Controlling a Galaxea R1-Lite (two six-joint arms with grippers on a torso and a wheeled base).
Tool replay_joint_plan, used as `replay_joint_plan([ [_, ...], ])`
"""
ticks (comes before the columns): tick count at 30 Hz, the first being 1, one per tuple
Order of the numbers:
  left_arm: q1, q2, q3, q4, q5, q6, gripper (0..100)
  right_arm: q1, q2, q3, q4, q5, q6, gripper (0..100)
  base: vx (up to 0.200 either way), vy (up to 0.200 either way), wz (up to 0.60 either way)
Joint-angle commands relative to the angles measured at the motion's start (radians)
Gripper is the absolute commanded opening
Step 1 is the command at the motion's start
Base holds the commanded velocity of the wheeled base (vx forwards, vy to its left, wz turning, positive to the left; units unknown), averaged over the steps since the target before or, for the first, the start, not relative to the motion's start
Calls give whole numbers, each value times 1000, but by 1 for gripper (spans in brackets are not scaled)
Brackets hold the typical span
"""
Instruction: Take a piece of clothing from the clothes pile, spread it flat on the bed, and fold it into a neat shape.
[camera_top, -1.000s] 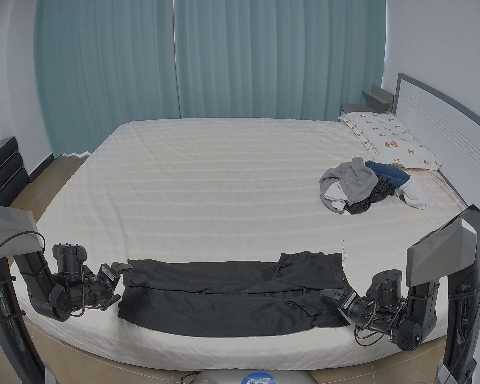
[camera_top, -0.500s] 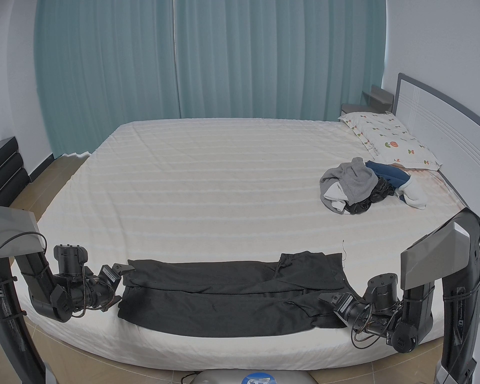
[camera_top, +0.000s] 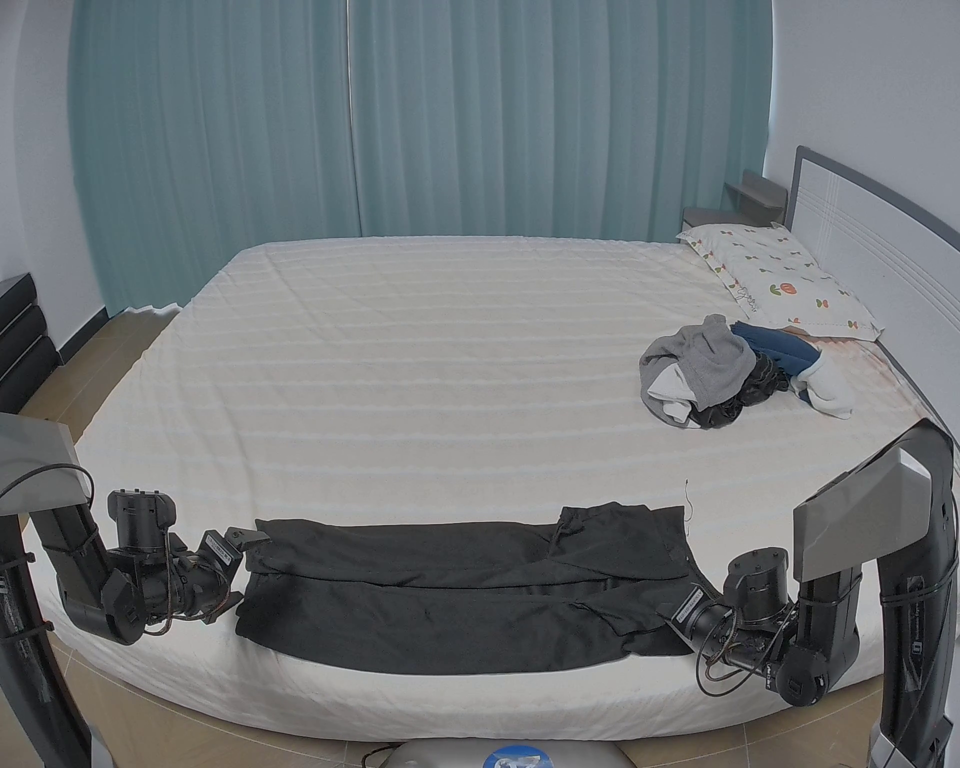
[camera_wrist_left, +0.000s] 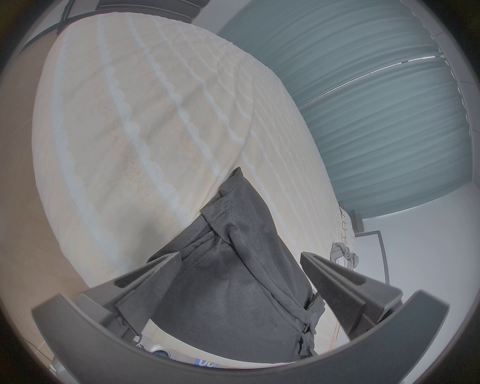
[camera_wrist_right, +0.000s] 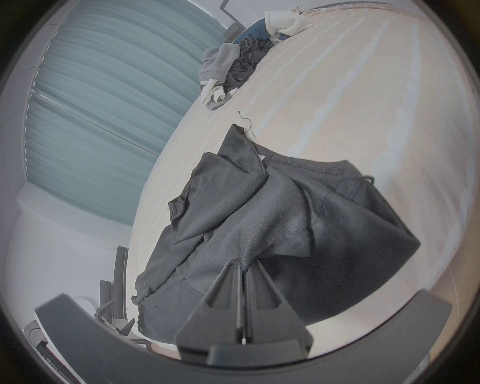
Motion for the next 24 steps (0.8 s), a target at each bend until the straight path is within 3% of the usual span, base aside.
replay_joint_plan([
  [1, 1, 2, 0, 0, 0, 0, 100, 22, -23, 18, -8, 1, 2, 0, 0, 0, 0],
  [14, 1, 2, 0, 0, 0, -2, 100, 21, -72, 83, -27, 13, 2, 0, 0, 0, 0],
  [15, 1, 2, 0, 0, 0, -2, 100, 22, -71, 87, -27, 13, 0, 100, 0, 0, 0],
  [24, 1, 2, 2, 0, 0, 0, 100, 16, -89, 103, -28, 11, -6, 100, 0, 0, 0],
])
